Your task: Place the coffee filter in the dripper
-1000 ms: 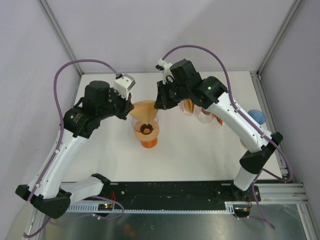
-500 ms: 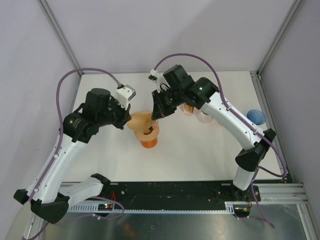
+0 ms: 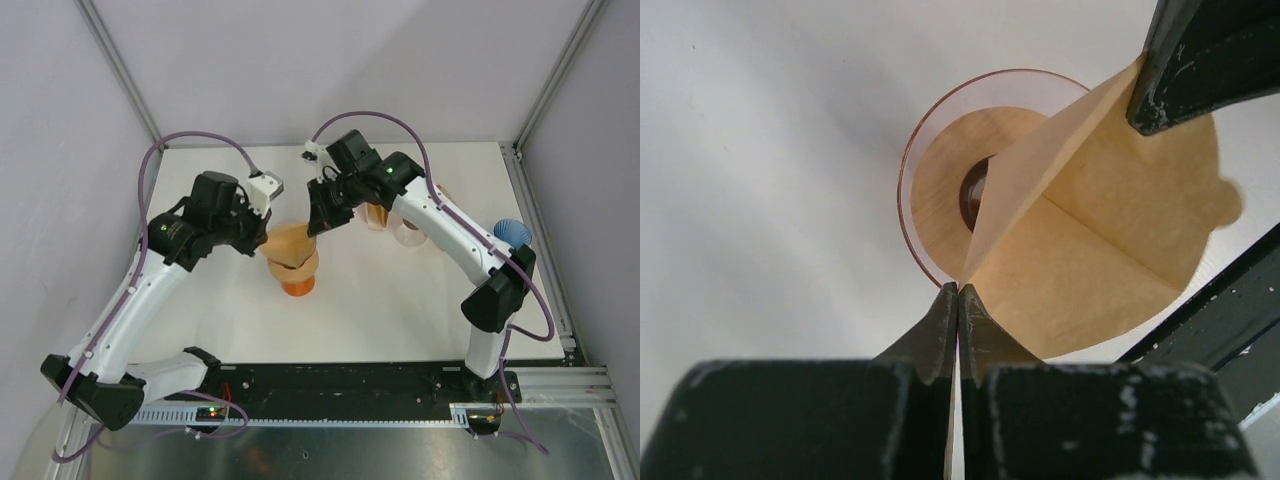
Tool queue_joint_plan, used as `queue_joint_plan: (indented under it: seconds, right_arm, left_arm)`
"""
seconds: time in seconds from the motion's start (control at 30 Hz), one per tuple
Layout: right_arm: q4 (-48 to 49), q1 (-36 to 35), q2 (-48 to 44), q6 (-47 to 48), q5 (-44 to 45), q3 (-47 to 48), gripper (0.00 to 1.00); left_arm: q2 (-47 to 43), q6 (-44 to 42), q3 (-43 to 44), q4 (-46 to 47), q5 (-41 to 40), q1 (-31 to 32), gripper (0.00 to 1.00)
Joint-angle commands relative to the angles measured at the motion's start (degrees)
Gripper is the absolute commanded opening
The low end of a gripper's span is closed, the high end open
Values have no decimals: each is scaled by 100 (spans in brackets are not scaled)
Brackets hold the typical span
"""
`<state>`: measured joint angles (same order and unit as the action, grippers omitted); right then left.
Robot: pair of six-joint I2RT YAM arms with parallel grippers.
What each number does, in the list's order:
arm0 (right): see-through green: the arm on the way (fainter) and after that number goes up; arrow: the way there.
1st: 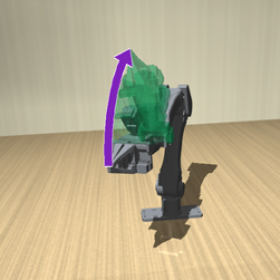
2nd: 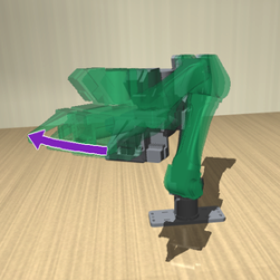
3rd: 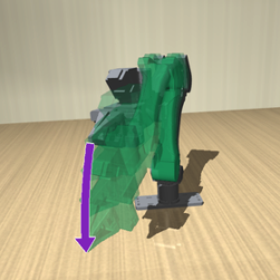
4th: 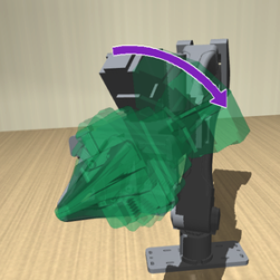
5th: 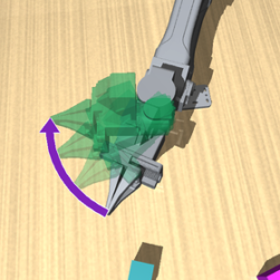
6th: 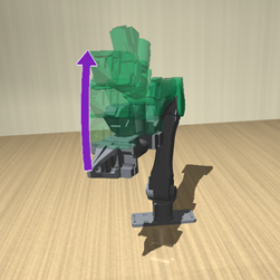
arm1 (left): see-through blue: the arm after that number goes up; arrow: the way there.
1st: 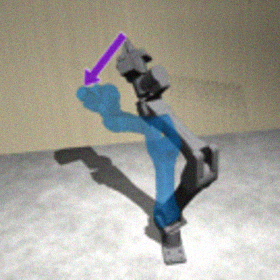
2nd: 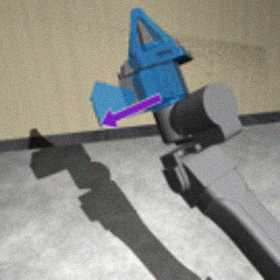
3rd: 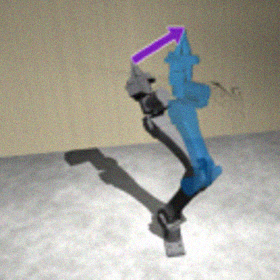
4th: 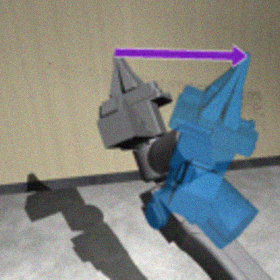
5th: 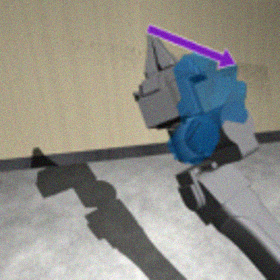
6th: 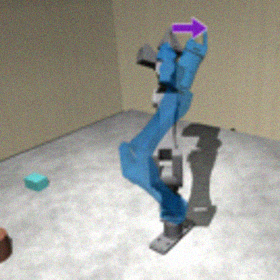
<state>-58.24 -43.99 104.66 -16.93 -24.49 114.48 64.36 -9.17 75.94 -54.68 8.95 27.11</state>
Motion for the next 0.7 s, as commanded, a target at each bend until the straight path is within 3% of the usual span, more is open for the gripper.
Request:
queue_joint_plan:
  seconds: [0.0, 0.53, 0.67]
  right_arm:
    - [352, 57, -9, -51, 123, 27, 8]
    - [571, -17, 66, 27, 702, 64, 18]
    - [587, -46, -28, 67, 970, 77, 20]
  left_arm:
    - [89, -215, 43, -71, -238, -30, 0]
    - [467, -321, 76, 51, -195, -126, 0]
    - [529, -329, 117, 139, -159, -132, 5]
